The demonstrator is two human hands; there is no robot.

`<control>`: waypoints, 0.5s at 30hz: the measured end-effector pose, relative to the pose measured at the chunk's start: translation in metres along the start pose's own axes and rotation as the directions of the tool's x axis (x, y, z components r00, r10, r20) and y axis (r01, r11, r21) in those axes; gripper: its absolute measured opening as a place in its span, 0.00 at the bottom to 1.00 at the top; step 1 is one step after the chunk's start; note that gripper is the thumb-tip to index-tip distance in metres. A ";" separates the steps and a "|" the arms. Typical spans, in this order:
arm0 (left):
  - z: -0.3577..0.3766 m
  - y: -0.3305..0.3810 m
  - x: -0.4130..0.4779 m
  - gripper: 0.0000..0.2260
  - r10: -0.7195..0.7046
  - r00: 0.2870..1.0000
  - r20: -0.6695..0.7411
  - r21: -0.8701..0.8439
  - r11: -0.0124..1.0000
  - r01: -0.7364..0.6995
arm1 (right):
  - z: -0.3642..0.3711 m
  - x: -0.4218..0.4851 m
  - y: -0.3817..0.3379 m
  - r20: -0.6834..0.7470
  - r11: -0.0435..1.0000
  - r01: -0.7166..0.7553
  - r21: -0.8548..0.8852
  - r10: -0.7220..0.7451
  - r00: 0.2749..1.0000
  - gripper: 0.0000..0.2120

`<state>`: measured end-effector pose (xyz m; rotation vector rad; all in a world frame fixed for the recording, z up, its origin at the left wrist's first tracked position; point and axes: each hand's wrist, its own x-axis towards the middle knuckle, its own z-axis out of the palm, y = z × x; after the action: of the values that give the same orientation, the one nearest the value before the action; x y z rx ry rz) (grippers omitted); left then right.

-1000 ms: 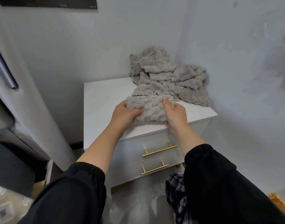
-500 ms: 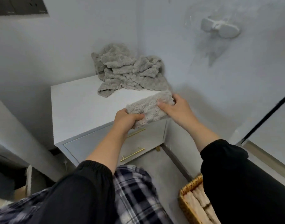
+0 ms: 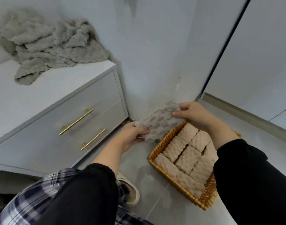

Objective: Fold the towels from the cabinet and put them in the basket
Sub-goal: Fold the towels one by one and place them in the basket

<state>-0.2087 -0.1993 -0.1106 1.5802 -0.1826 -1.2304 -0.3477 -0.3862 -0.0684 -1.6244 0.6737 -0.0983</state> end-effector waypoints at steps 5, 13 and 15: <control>0.040 -0.017 0.049 0.12 -0.081 0.997 -0.011 0.015 0.997 0.082 | 0.002 0.014 0.079 0.050 0.431 -0.151 0.890 0.236 0.970 0.22; 0.079 -0.056 0.103 0.15 -0.120 0.992 0.041 0.123 0.986 0.114 | -0.008 0.023 0.140 -0.116 0.390 -0.068 0.918 0.429 0.896 0.11; 0.078 -0.059 0.113 0.13 -0.046 0.999 -0.024 0.263 0.963 0.051 | -0.015 0.026 0.152 -0.162 0.389 -0.080 0.918 0.551 0.819 0.06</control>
<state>-0.2440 -0.2983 -0.2177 1.8342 -0.3086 -1.2690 -0.3882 -0.4144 -0.2151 -0.3690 1.0637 -0.4762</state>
